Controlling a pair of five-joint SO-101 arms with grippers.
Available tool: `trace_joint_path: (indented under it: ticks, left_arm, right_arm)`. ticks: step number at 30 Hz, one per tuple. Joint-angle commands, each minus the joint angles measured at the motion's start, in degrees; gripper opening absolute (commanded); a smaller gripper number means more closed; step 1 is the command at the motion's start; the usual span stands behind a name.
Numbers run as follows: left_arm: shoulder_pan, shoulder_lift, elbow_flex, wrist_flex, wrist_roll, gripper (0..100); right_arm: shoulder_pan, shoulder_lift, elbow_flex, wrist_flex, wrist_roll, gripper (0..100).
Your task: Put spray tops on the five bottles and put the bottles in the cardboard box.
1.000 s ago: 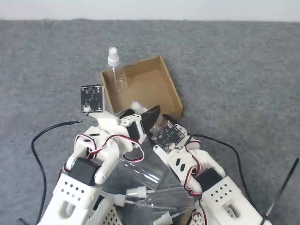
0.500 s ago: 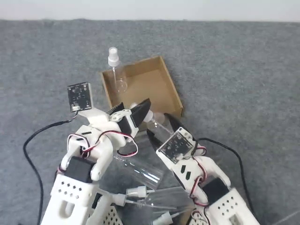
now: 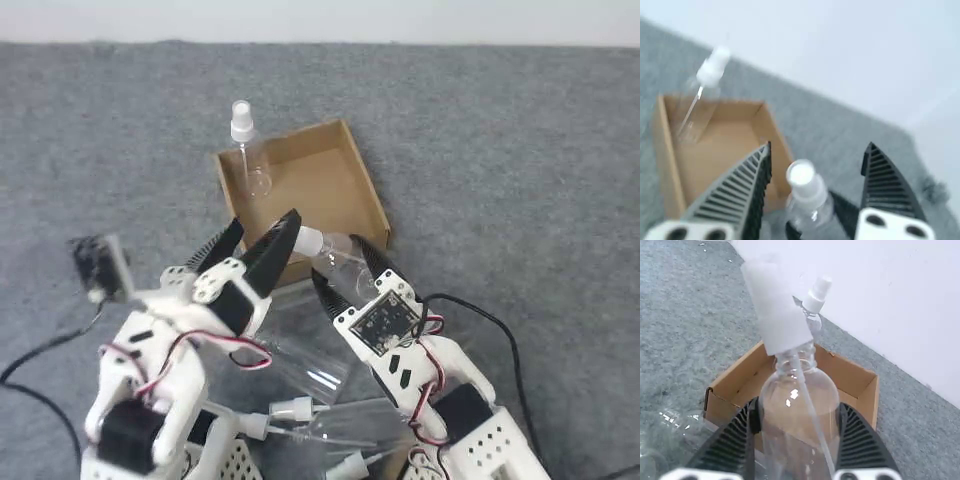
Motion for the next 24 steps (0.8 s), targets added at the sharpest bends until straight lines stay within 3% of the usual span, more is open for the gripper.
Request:
trace_joint_path:
  ticks: [1, 11, 17, 24]
  left_arm:
    - [-0.3, -5.0, 1.0, -2.3, 0.7, 27]
    - [-11.2, -6.5, 2.4, -7.3, 0.7, 27]
    - [-13.7, -6.8, 8.3, -7.3, 6.3, 27]
    - [-14.9, -6.8, 11.7, -8.4, 6.6, 27]
  right_arm:
    - [-0.5, -2.0, 0.7, 0.1, 0.2, 0.7]
    - [-0.2, -2.2, 1.1, 0.1, -1.6, 0.7]
    - [-0.1, -2.3, 1.1, 0.1, -1.8, 0.7]
    - [-0.1, -2.5, 1.1, 0.0, -1.8, 0.7]
